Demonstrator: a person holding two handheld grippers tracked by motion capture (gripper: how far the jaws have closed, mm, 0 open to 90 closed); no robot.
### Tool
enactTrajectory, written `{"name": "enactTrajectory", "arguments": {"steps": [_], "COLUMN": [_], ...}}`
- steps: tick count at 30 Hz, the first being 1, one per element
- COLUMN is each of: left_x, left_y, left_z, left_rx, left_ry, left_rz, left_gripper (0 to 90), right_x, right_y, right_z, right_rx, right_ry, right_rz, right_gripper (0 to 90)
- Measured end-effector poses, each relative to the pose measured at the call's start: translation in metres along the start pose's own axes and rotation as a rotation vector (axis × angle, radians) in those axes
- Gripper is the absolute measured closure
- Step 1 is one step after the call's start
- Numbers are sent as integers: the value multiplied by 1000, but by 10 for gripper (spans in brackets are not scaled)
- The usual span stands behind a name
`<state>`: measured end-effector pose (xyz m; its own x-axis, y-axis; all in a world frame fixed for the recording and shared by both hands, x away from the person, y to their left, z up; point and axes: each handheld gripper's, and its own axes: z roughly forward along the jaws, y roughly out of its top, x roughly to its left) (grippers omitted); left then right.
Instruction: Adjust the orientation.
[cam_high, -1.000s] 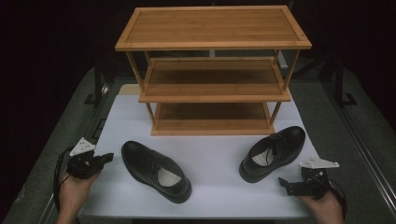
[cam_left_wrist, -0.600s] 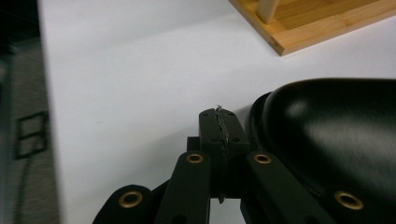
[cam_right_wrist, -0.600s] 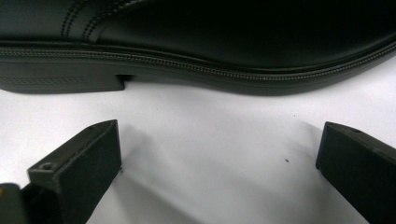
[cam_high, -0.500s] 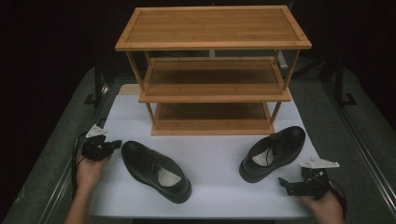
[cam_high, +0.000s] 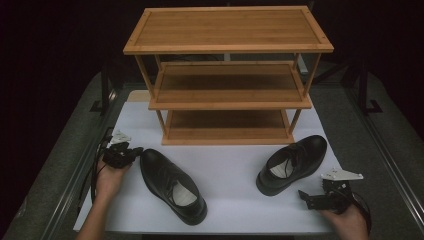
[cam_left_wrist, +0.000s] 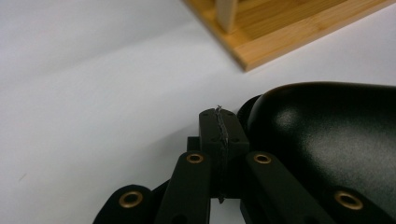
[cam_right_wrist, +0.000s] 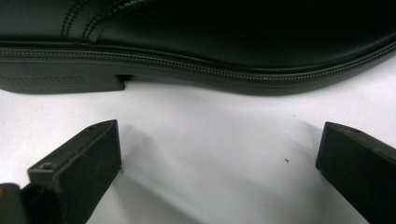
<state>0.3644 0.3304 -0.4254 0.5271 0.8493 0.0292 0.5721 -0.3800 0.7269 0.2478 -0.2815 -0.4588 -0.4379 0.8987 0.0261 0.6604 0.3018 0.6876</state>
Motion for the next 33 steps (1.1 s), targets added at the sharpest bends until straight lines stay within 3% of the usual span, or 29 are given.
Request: {"name": "enactTrajectory", "arguments": {"steps": [27,33], "left_x": [-64,-67], "left_y": [58,59], "left_z": [66,64], "left_rx": [-20,-16], "left_ry": [-119,-116], "left_rz": [92,115], "left_gripper": [900,900], "right_x": [-1,-1], "right_y": [0,0], "right_z": [0,0], "right_rx": [-3,-5], "right_ry": [6,9], "right_rz": [6,9], "right_gripper": [0,0]}}
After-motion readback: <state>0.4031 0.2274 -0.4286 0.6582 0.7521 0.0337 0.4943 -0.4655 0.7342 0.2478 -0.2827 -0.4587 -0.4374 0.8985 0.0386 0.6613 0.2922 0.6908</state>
